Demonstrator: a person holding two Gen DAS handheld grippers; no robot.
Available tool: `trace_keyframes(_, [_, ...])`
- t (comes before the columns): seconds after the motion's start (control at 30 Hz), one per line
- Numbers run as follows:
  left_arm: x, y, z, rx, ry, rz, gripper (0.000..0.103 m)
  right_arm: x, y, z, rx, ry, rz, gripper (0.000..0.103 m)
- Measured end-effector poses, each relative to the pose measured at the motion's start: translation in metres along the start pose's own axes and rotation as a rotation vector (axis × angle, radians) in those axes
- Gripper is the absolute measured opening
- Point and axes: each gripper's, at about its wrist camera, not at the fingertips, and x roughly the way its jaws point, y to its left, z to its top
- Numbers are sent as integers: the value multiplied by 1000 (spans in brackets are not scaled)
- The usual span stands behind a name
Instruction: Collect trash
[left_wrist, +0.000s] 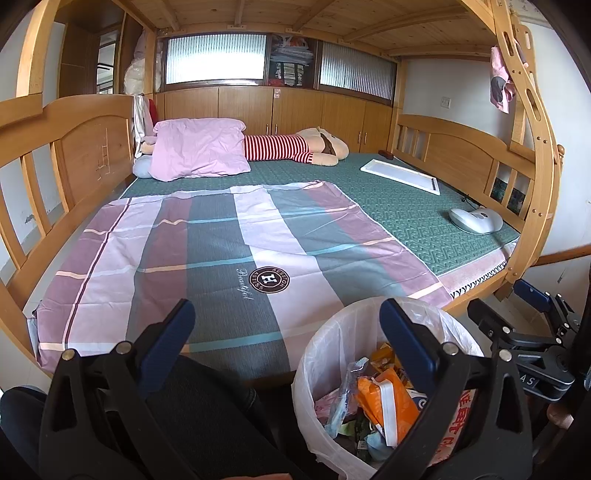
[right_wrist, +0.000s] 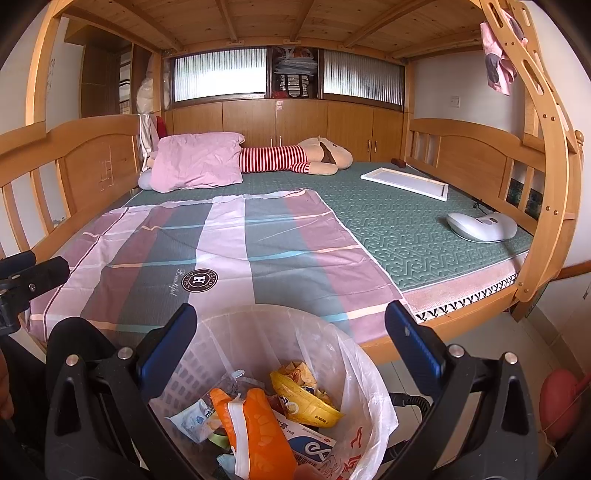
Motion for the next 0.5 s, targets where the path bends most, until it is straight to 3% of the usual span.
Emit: trace_keyframes(0.5, [2,1,-2,-8,10,-5,99,5,4,0,-14,13,5,99])
